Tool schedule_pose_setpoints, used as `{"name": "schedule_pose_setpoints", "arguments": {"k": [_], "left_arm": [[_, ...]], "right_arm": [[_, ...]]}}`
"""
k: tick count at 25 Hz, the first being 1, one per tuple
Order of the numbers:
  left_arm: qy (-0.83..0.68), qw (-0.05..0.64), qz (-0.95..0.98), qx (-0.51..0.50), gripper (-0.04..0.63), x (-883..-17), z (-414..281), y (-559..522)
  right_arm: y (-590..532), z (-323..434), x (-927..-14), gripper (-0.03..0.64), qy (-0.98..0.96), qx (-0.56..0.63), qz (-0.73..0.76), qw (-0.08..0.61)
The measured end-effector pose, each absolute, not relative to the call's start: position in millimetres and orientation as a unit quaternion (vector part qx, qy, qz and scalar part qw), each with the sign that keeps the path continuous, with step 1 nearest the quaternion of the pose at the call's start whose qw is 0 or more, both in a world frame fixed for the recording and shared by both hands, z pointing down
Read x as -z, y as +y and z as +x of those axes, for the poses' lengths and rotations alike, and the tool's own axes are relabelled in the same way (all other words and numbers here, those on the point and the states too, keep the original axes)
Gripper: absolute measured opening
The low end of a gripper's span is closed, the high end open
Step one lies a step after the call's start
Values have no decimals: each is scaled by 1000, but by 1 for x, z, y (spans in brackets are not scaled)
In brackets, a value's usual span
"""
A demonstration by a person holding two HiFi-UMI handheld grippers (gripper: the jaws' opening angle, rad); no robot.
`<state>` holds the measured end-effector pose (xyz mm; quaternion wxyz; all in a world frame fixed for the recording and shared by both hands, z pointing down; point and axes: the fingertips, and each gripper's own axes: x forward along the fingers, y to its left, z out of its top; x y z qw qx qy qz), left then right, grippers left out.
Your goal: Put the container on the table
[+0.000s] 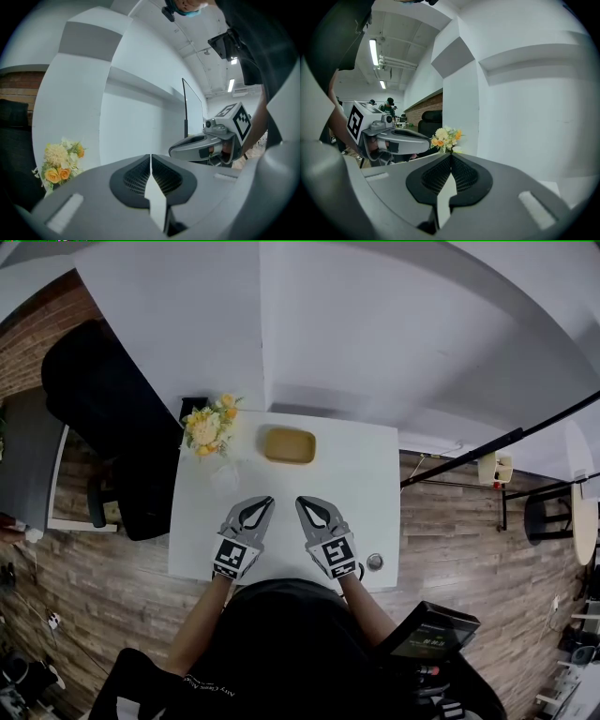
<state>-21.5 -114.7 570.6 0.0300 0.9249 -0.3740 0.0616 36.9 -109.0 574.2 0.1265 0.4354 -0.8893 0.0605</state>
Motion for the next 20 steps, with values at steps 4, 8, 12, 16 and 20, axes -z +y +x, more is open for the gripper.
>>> {"name": "schedule_pose_setpoints", "arguments": {"k": [4,8,12,16,20], "left_arm": [[-374,36,924,-66,11,-576,-23,-115],[-375,34,924,-65,11,-574,-23,-116],[-376,33,924,-66,11,-574,-23,-115],[-376,36,923,-66,11,-575,-24,-115],[-377,40,923,-68,11,-579,-24,-113]], "right_arm": [[-110,39,-576,12,-888,-63,438,126],[-110,38,-576,12,-889,-64,436,126],[-110,37,-575,12,-890,-66,434,125],[-110,36,-577,11,-890,-66,432,130],[-108,34,-580,9,-891,-61,425,146]]}}
